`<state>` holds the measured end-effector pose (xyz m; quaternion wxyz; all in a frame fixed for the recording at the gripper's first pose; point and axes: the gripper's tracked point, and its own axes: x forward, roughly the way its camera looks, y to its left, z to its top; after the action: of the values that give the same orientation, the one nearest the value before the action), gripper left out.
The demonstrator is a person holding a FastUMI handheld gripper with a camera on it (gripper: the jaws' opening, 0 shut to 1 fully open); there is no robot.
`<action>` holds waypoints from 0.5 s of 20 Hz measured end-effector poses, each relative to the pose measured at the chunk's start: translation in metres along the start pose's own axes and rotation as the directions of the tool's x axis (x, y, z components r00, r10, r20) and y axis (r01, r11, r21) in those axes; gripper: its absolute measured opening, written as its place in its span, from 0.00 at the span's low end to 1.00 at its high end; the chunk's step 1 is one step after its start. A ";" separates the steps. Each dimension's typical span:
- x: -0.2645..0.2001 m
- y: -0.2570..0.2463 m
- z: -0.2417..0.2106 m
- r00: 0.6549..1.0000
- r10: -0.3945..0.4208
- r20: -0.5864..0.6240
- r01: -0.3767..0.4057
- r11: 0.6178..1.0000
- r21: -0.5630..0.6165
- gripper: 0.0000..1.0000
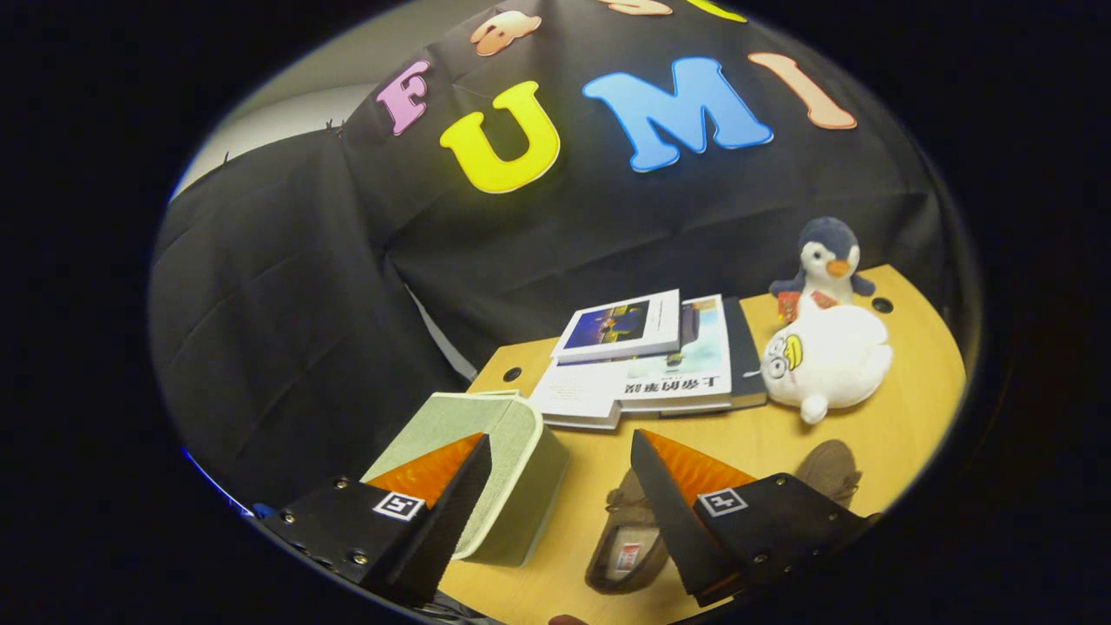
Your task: Open the storage box then place both shoes into the box .Put the left shoe in first, then the right shoe, with the right side of both shoes facing outward in a uniform manner.
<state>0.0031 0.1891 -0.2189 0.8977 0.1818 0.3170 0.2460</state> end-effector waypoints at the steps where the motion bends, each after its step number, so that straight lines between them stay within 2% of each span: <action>1: 0.006 0.006 -0.010 0.999 0.031 -0.031 -0.030 0.999 0.028 0.99; 4: 0.020 0.026 -0.034 0.988 0.116 -0.102 -0.104 0.988 0.116 0.99; 7: 0.037 0.038 -0.054 0.974 0.167 -0.151 -0.146 0.979 0.144 0.99; 10: 0.058 0.041 -0.078 0.954 0.224 -0.198 -0.176 0.956 0.234 0.99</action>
<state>-0.0224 0.2686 -0.2840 0.8021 0.2799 0.4200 0.3192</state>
